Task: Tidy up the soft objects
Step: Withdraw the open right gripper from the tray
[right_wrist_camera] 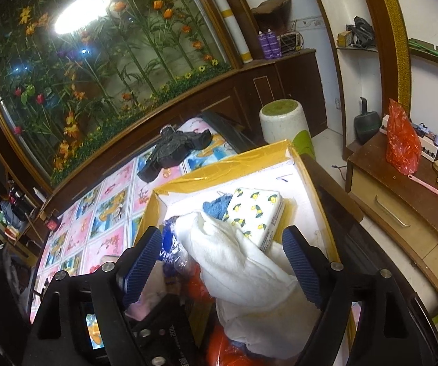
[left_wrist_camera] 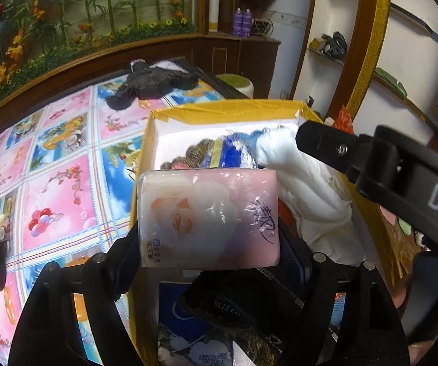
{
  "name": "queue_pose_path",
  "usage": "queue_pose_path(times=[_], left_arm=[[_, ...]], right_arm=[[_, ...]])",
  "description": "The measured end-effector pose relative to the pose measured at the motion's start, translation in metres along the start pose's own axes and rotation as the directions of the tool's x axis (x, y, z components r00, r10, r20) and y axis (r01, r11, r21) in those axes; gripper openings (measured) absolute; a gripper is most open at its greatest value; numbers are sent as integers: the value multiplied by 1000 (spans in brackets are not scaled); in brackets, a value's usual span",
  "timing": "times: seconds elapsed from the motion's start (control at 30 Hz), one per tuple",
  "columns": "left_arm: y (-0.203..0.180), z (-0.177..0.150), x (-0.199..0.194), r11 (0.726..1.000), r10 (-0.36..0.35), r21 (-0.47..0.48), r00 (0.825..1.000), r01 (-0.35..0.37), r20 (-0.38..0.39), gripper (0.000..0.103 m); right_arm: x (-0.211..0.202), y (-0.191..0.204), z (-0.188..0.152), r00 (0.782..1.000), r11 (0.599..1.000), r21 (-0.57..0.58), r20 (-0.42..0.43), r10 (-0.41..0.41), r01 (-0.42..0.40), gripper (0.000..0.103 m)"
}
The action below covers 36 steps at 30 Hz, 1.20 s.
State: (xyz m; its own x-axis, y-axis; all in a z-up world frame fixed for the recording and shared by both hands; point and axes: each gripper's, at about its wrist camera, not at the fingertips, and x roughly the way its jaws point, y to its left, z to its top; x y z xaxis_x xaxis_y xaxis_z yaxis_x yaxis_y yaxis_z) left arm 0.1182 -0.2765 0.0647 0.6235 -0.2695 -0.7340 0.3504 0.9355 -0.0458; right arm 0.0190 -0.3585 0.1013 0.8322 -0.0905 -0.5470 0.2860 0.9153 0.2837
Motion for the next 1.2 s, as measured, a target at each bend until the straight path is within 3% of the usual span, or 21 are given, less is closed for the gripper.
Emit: queue_pose_path(times=[0.17,0.33,0.73,1.07,1.2], left_arm=[[-4,-2,-24,999,4,34,997,-7,82,80],[-1,-5,-38,999,-15,35,993,11,113,80],[-4,-24,-66,997,-3,75,989,-8,148,80],[1,-47,-91,998,-3,58,987,-6,159,80],[8,-55,-103,999,-9,42,988,3,157,80]], right_arm=[[-8,3,-8,999,1000,-8,51,-6,6,84],[-13,-5,-19,997,999,34,74,-11,8,86],[-18,2,-29,995,999,18,91,-44,42,87],[-22,9,-39,986,995,-10,138,-96,99,89],[-41,16,-54,978,990,-50,168,-120,130,90]])
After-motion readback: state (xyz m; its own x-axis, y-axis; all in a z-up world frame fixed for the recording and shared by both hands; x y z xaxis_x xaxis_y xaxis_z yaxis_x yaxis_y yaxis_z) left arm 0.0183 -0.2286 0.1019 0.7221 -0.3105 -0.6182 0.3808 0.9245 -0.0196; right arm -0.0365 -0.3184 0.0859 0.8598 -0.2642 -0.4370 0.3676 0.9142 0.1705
